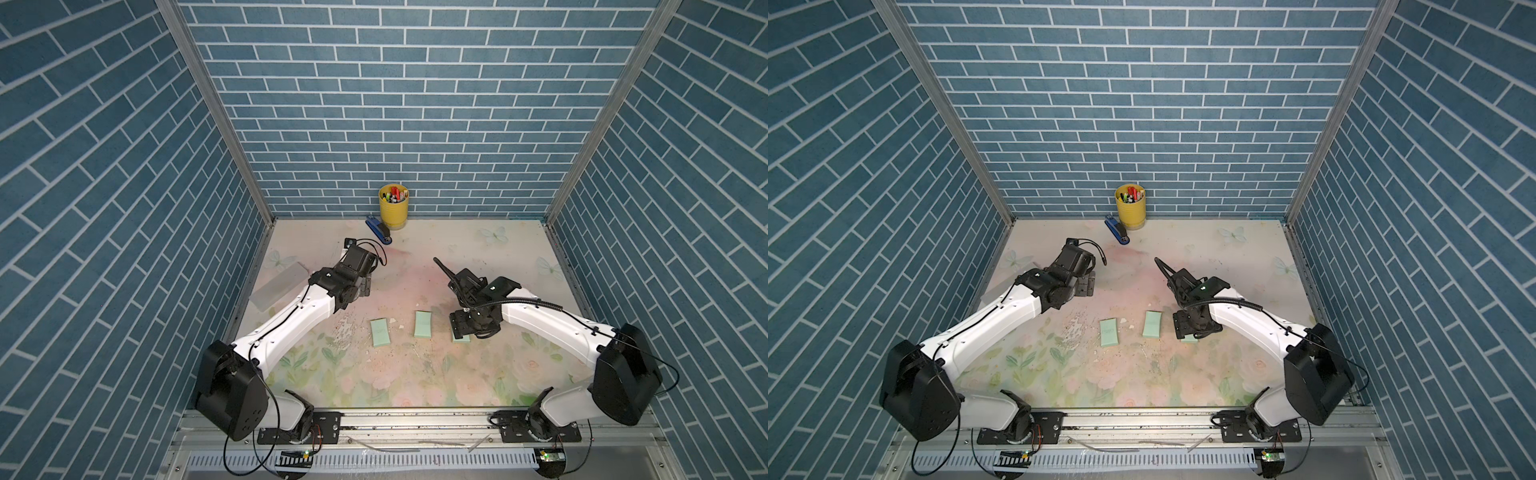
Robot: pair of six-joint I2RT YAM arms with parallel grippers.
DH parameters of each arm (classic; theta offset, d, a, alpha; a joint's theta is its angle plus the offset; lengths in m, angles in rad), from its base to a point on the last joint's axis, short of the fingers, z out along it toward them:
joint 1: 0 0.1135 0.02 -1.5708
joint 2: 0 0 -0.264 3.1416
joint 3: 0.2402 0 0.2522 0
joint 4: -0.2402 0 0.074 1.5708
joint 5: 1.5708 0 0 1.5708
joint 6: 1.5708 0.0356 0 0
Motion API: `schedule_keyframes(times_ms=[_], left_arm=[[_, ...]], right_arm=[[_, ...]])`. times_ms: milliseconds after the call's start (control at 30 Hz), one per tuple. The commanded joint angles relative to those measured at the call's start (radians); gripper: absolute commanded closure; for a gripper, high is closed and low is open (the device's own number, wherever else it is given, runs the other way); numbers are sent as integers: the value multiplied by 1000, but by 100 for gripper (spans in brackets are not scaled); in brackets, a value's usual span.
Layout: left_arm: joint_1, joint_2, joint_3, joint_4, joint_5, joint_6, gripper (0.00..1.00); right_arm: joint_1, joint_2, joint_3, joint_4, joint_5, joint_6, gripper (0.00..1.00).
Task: Take the rings out of the lift-off lid box
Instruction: Pick up the jewelry box from the center of the board.
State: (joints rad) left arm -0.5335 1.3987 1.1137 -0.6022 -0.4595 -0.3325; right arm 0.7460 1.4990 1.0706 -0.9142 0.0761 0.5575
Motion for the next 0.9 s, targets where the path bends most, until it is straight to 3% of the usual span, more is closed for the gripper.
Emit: schedule_keyframes(times_ms=[0,467,867], left_arm=[[-3,-14,-17,27,19,38,9],[-3,-18,-11,26,-5,69,9],[-2,2,3,18,8,79,9]], right_arm=[[1,66,37,10,17,39,18],[-59,162,64,127,-35,36,16],[-76,222,69,189,-10,46,26]])
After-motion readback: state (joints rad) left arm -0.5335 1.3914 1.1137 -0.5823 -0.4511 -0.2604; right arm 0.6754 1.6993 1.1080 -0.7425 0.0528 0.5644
